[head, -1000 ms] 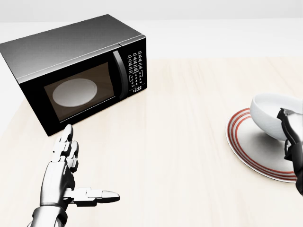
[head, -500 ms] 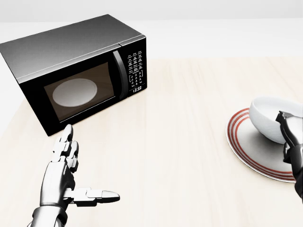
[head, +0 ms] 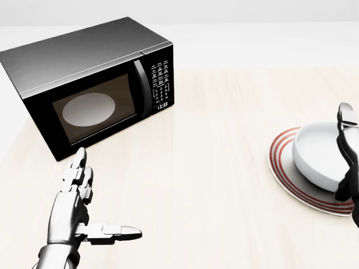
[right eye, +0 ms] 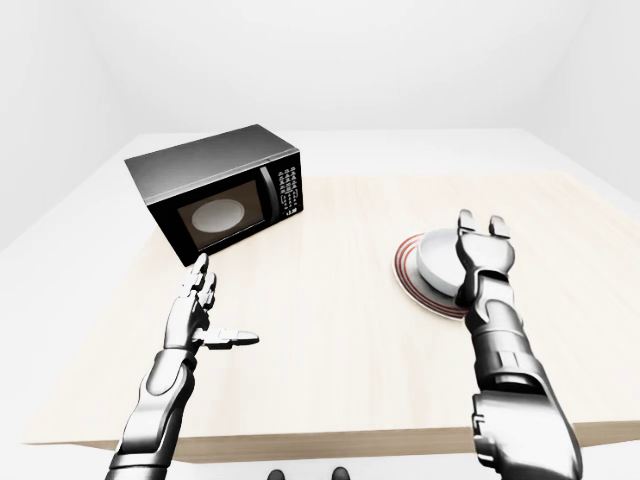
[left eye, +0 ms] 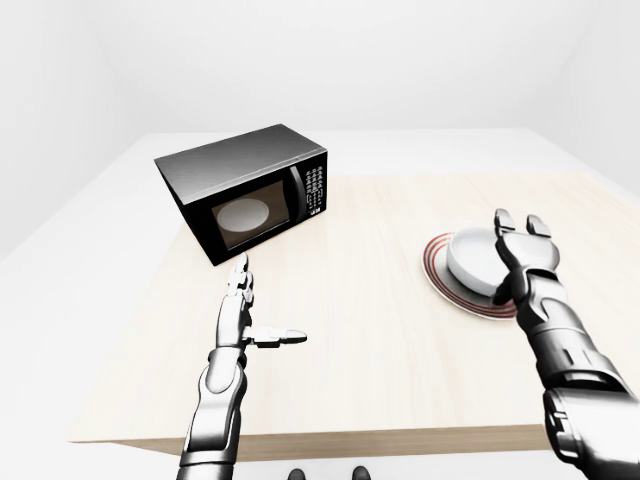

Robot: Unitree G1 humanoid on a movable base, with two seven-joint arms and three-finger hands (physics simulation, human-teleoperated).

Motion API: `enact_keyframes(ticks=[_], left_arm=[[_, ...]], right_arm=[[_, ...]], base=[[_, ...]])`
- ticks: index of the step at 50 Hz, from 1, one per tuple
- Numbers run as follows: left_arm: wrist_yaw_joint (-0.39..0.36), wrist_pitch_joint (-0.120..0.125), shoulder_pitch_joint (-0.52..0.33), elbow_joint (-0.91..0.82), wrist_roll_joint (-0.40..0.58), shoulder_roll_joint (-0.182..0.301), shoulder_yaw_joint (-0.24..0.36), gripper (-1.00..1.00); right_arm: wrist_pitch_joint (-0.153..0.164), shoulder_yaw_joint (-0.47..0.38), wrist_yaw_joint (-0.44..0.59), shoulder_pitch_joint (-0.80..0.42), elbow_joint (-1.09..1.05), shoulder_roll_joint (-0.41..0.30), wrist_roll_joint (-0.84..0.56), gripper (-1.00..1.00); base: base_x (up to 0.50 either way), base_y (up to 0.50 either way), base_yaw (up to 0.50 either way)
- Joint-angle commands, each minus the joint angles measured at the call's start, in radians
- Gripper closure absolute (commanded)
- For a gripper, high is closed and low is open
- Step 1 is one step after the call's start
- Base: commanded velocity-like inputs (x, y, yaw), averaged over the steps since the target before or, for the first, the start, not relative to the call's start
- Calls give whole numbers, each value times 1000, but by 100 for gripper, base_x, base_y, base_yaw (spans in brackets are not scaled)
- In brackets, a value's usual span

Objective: Pick up the white bowl and put it on the plate.

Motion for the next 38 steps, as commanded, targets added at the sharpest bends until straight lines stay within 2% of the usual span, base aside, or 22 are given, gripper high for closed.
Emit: enact_keyframes(ticks=[1,5,11,14,17,22,26,29,30,38], left_arm=[[0,0,0,0,0,0,0,-100],[2,-5,1,4,-2,-2,0,-100],[2,0,5,-4,-2,-1,-1,-100],[1,1,5,-6,-3,-1,-1,-100],[-1,-11,2,10,-4,0,2,-100],[1,2,4,-5,-3,-1,0,-100],[-2,-14,0,13,-5,2,4,-100],[-1,1,3,-4,-4,0,1,-100],[-1,-8,0,8,-5,1,3,-100],[1,2,-2,0,-4,0,2,-100]], right_arm=[[20,-59,155,47,-279,-4,-20,-100],[20,-99,283,50,-477,-7,-35,-100],[20,-147,409,-3,-636,-32,-35,-100],[20,-161,450,-35,-675,-51,-28,-100],[20,-172,492,-64,-725,-72,-21,-100],[20,-184,553,-125,-803,-101,0,-100],[20,-193,632,-203,-888,-136,19,-100],[20,-200,672,-249,-937,-159,32,-100],[20,-201,686,-267,-955,-168,38,-100],[20,-193,810,-385,-1082,-225,68,-100]], base=[[0,0,0],[0,0,0],[0,0,0],[0,0,0],[0,0,0],[0,0,0],[0,0,0],[0,0,0],[0,0,0],[0,0,0]])
